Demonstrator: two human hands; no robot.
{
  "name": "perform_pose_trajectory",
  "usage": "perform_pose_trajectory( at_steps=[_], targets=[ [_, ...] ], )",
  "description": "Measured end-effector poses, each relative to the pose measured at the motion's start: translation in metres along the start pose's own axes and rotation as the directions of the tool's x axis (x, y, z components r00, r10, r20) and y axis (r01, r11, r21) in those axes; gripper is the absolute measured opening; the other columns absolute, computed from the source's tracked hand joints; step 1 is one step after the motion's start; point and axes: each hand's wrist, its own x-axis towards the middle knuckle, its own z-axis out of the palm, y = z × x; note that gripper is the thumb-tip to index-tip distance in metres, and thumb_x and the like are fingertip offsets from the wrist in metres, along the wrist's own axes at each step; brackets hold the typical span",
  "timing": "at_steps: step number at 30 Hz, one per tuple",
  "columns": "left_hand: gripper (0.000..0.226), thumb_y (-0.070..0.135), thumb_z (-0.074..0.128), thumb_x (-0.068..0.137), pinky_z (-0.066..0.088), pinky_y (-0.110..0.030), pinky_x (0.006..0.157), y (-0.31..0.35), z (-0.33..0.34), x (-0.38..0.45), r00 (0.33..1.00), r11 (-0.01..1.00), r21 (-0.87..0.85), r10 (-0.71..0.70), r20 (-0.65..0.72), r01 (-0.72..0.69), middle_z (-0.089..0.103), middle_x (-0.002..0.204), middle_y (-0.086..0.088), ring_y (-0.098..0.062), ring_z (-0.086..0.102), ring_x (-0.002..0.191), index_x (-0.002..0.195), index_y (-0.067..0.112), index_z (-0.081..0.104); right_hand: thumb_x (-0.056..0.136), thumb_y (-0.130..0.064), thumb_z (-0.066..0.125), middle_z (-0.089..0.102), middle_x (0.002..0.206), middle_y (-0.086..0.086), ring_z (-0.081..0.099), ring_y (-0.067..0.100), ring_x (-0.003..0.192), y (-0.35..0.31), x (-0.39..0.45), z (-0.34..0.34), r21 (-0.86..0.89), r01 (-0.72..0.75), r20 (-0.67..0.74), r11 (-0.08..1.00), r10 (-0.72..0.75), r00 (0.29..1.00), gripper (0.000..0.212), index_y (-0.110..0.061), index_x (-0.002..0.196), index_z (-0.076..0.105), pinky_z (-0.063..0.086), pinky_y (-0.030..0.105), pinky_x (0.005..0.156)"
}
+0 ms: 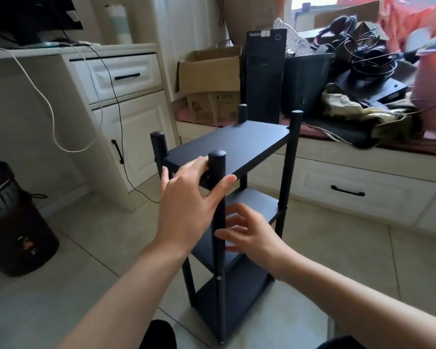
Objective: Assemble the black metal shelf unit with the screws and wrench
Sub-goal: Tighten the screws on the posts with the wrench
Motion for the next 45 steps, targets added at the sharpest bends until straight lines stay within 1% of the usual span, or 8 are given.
perform_pose_trajectory(
  at_steps=[10, 14, 18, 24, 28, 35, 41, 45],
  targets=[
    [0.034, 0.046, 0.072, 0.086, 0.034, -0.051, 0.112, -0.008, -0.013, -0.012, 0.999, 0.997, -0.06, -0.044, -0.027, 0.042, 0.071, 0.092, 0.008, -0.013, 0.063, 0.097, 0.104, 0.018, 0.07, 0.085, -0.014, 0.075, 0.071, 0.093, -0.005, 0.072, 0.014, 0.087, 0.014, 0.001, 0.009, 0.016, 0.0, 0.028, 1.0, -0.001, 1.0, 0.029, -0.04, 0.086, 0.062, 0.061, 0.037, 0.078],
    [0.049, 0.054, 0.065, 0.081, 0.035, -0.05, 0.113, -0.008, -0.02, -0.016, 0.998, 0.994, -0.098, -0.046, 0.052, 0.051, 0.069, 0.102, 0.008, -0.013, 0.061, 0.103, 0.114, 0.018, 0.07, 0.086, -0.02, 0.075, 0.073, 0.093, -0.009, 0.071, 0.007, 0.089, 0.01, 0.0, 0.006, -0.032, -0.072, 0.078, 0.997, 0.074, 0.994, 0.022, -0.033, 0.097, 0.061, 0.06, 0.028, 0.074],
    [0.031, 0.042, 0.07, 0.087, 0.042, -0.045, 0.106, -0.013, -0.023, -0.015, 0.995, 0.992, -0.103, -0.063, 0.082, 0.071, 0.07, 0.107, 0.008, -0.013, 0.062, 0.105, 0.111, 0.023, 0.065, 0.088, -0.021, 0.073, 0.072, 0.111, -0.002, 0.067, -0.005, 0.083, -0.001, 0.012, -0.027, -0.204, -0.157, 0.051, 0.966, 0.171, 0.984, 0.032, -0.02, 0.117, 0.061, 0.048, 0.009, 0.058],
    [0.014, 0.039, 0.068, 0.083, 0.044, -0.047, 0.102, -0.014, -0.027, -0.013, 0.994, 0.989, -0.139, -0.037, 0.104, 0.052, 0.072, 0.105, 0.017, -0.01, 0.065, 0.097, 0.094, 0.037, 0.059, 0.089, -0.021, 0.071, 0.066, 0.106, 0.007, 0.065, 0.02, 0.097, 0.006, 0.036, -0.098, -0.14, -0.273, -0.39, 0.952, 0.201, 0.898, 0.042, -0.008, 0.126, 0.056, 0.055, 0.034, 0.081],
    [0.018, 0.04, 0.063, 0.08, 0.05, -0.039, 0.096, -0.023, -0.032, -0.011, 0.991, 0.989, -0.138, -0.04, 0.13, 0.058, 0.071, 0.107, 0.019, -0.009, 0.063, 0.105, 0.098, 0.038, 0.061, 0.092, -0.029, 0.066, 0.064, 0.118, 0.008, 0.059, 0.022, 0.103, 0.015, 0.046, -0.122, -0.242, -0.307, -0.581, 0.92, 0.116, 0.806, 0.045, -0.011, 0.13, 0.05, 0.049, 0.036, 0.089],
    [0.018, 0.03, 0.064, 0.077, 0.044, -0.006, 0.082, -0.037, -0.036, -0.011, 0.99, 0.983, -0.176, -0.039, 0.134, 0.062, 0.072, 0.105, 0.011, -0.011, 0.064, 0.105, 0.094, 0.029, 0.065, 0.1, -0.022, 0.051, 0.058, 0.126, 0.006, 0.054, 0.027, 0.117, 0.02, 0.058, -0.122, -0.341, -0.246, -0.539, 0.907, 0.026, 0.842, 0.05, -0.016, 0.147, 0.035, 0.038, 0.03, 0.088],
    [0.025, 0.044, 0.078, 0.079, 0.046, -0.006, 0.082, -0.035, -0.035, -0.007, 0.998, 0.975, -0.219, -0.022, 0.065, 0.036, 0.073, 0.096, 0.011, -0.006, 0.067, 0.099, 0.094, 0.025, 0.07, 0.101, -0.02, 0.047, 0.061, 0.11, 0.005, 0.055, 0.023, 0.098, 0.018, 0.06, -0.127, -0.282, -0.213, -0.573, 0.936, 0.014, 0.82, 0.021, -0.014, 0.12, 0.052, 0.041, 0.033, 0.08],
    [0.027, 0.042, 0.076, 0.076, 0.049, -0.03, 0.101, -0.041, -0.032, -0.003, 0.999, 0.972, -0.232, -0.013, 0.048, 0.024, 0.073, 0.107, 0.015, -0.008, 0.064, 0.114, 0.093, 0.023, 0.066, 0.101, -0.022, 0.047, 0.061, 0.102, 0.003, 0.06, 0.03, 0.101, 0.015, 0.055, -0.129, -0.265, -0.21, -0.571, 0.941, 0.023, 0.821, 0.01, -0.02, 0.11, 0.049, 0.052, 0.05, 0.089]
  ],
)
